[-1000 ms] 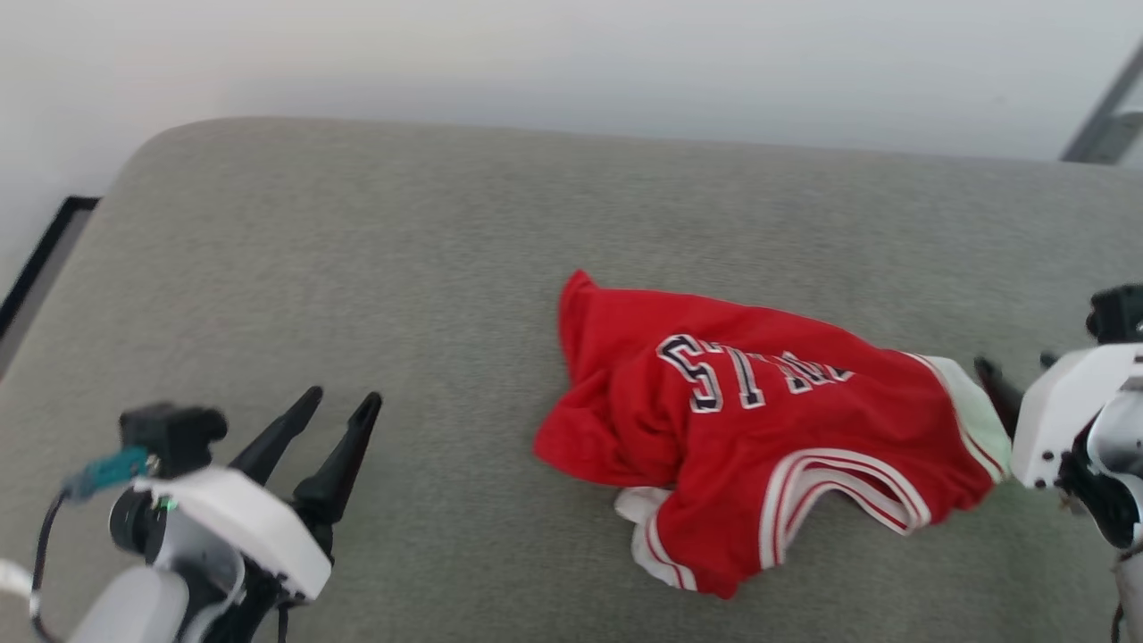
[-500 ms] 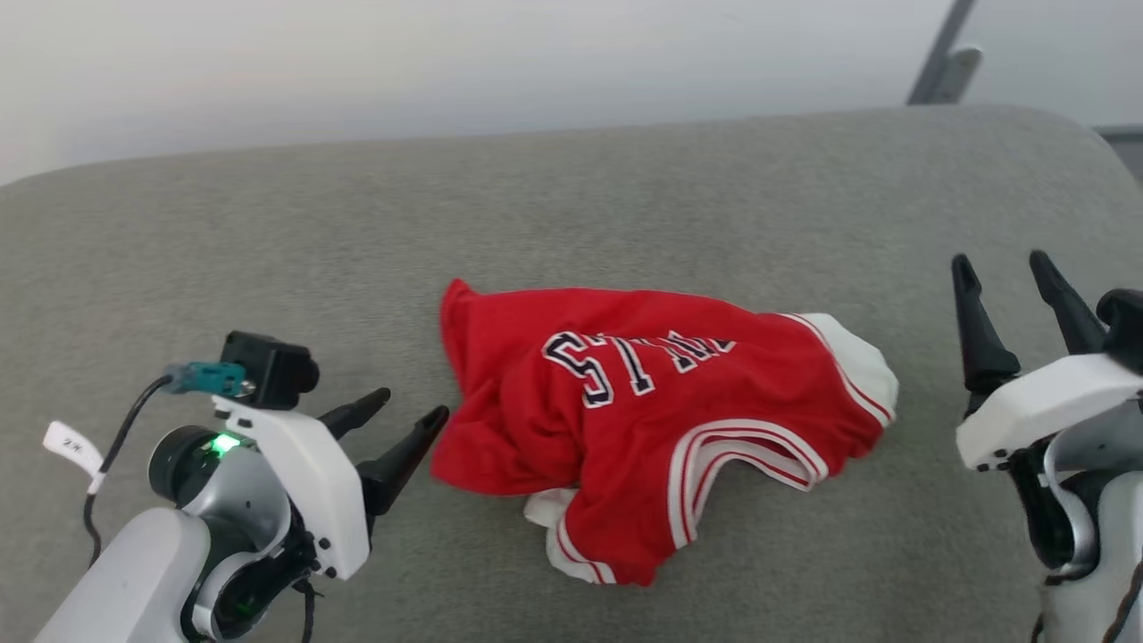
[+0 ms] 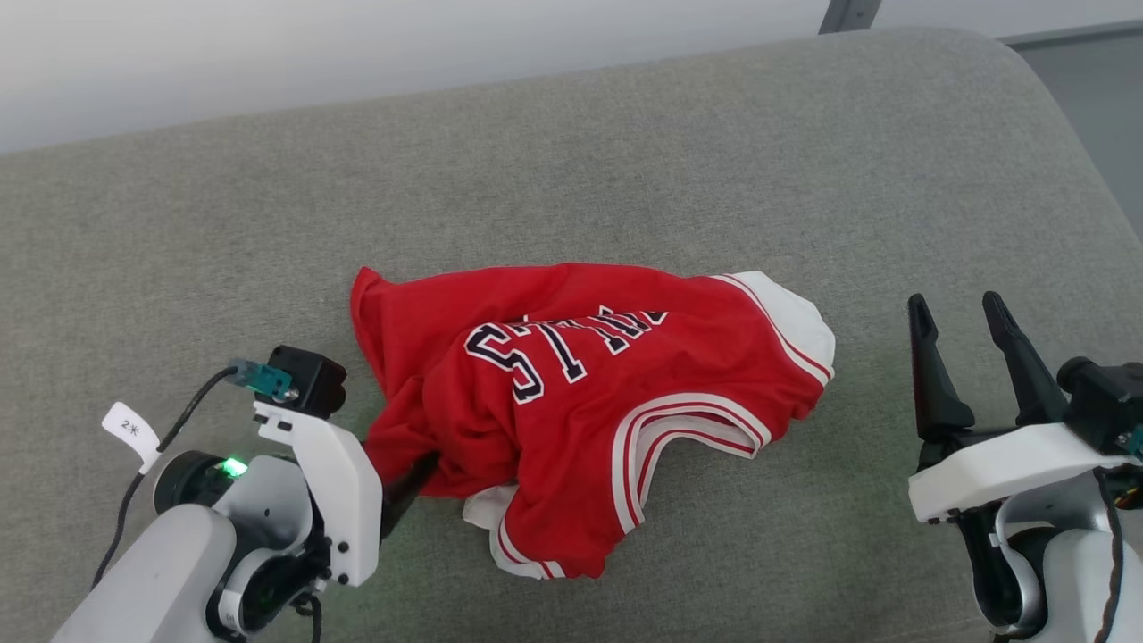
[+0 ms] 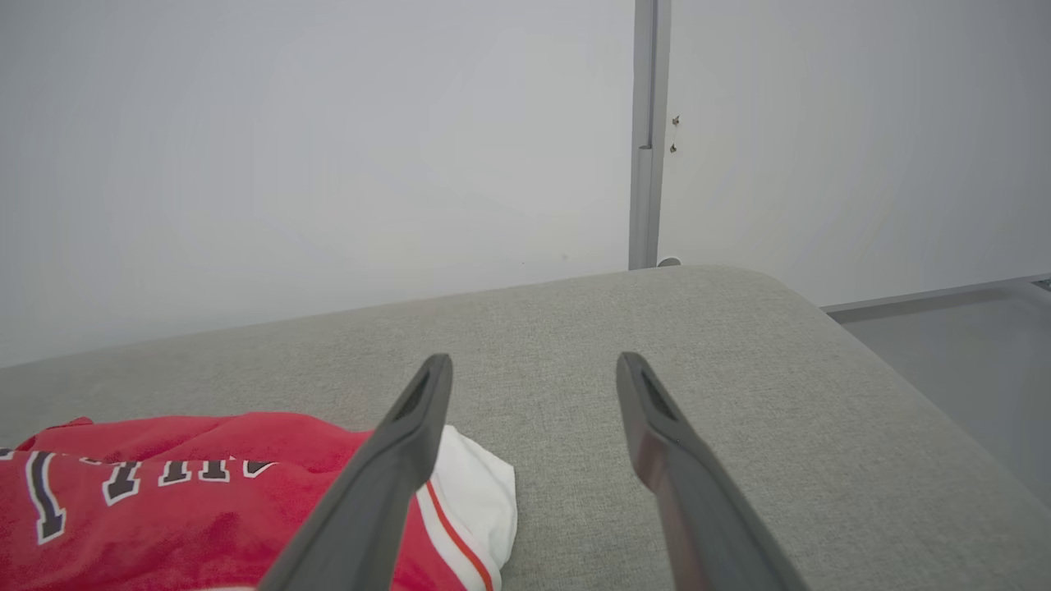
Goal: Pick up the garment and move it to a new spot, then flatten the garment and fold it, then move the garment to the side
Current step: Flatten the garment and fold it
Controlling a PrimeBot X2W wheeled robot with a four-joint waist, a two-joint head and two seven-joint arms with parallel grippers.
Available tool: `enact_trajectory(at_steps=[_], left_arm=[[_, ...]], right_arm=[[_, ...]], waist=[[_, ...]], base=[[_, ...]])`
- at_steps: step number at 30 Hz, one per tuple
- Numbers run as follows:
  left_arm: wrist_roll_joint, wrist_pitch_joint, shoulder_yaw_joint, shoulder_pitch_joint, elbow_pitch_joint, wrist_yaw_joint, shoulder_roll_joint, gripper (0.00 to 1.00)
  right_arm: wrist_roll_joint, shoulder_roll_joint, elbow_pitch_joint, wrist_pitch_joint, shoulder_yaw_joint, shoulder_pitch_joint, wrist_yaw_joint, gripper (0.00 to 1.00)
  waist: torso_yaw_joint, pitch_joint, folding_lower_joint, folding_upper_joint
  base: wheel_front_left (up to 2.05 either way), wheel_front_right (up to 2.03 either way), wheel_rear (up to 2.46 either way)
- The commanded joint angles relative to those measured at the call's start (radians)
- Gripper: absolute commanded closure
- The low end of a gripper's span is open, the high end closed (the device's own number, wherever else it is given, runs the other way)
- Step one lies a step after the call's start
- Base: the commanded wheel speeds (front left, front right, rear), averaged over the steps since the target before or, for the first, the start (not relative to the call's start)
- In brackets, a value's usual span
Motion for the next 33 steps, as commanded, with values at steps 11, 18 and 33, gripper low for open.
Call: enact_trajectory(at_steps=[11,18,33], left_arm=[[-0.005,-0.010,0.035,-0.092,0.040,-0.032,0.030,1.00],[0.058,-0.005,0.095,-0.190,0.040,-0.019,0.147,1.00],[0.177,-0.077,0.005,-0.537,0.344,-0.122,0.082,1.00]], right_arm=[[0.034,0.006,0.008,-0.038,-0.010,0.001,-0.001,0.00],[0.029,0.005,0.012,-0.041,-0.012,-0.007,-0.001,0.00],[0.031,0.005,0.032,-0.043,0.051,-0.047,-0.001,0.00]], waist=[[0.002,0.015,0.0000,0.0000],[0.016,0.022,0.0000,0.0000],[-0.020,0.070,0.0000,0.0000]], base=[[0.00,0.00,0.00],[0.00,0.00,0.00],[0.00,0.00,0.00]])
